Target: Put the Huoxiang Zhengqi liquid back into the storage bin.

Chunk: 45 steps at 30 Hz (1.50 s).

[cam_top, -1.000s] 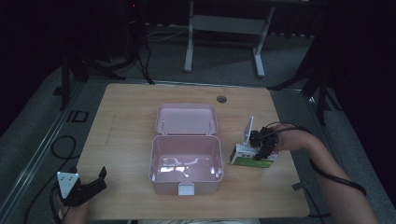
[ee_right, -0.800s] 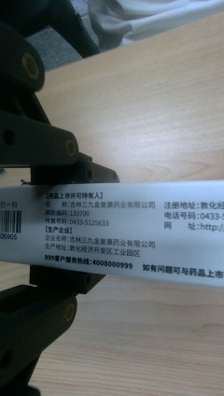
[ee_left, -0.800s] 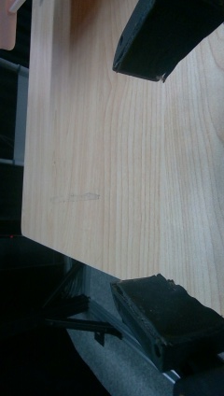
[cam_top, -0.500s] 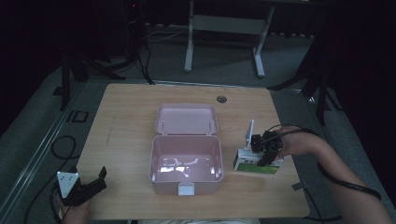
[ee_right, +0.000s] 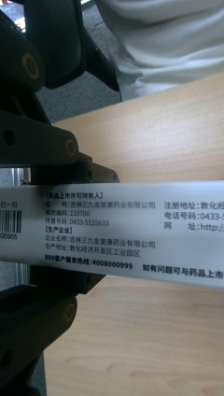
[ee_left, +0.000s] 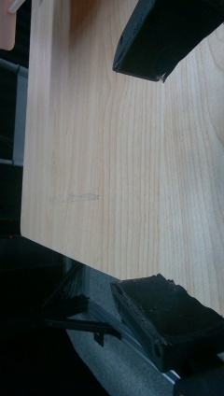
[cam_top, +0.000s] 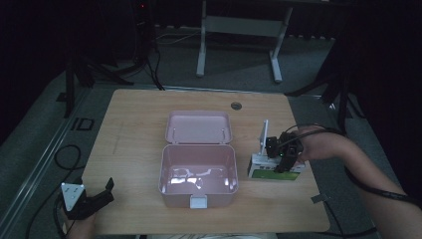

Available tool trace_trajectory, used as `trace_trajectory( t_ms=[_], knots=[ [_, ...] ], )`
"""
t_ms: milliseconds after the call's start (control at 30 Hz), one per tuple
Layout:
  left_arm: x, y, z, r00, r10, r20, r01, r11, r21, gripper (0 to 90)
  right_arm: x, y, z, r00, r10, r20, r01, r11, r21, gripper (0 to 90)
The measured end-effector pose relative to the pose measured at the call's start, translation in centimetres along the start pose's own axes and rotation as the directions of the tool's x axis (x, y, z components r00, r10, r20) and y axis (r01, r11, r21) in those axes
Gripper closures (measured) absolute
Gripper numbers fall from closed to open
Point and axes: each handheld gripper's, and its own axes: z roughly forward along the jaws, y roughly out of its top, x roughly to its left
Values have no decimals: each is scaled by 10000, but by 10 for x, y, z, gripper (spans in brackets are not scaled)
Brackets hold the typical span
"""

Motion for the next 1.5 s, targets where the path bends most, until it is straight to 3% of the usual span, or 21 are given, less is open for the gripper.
trace_trajectory(
  t_ms=[233,533,1100,1300,1500],
  knots=[
    [0,0,0,10000,-5,14,5,10000,11,2,5,5,-33,9999,-130,-97,127,9995,-283,619],
    [0,0,0,10000,2,26,-2,10000,26,2,9,16,-61,9995,-8,319,13,9999,-151,618],
    [0,0,0,10000,12,54,-12,10000,27,2,17,57,-72,9982,-550,235,558,9977,-375,618],
    [0,0,0,10000,33,81,-33,10000,11,2,21,89,-63,9974,-632,360,634,9980,-52,618],
    [0,0,0,9999,50,89,-50,10000,19,2,27,114,-61,9956,-889,296,896,9957,-247,618]
  ],
)
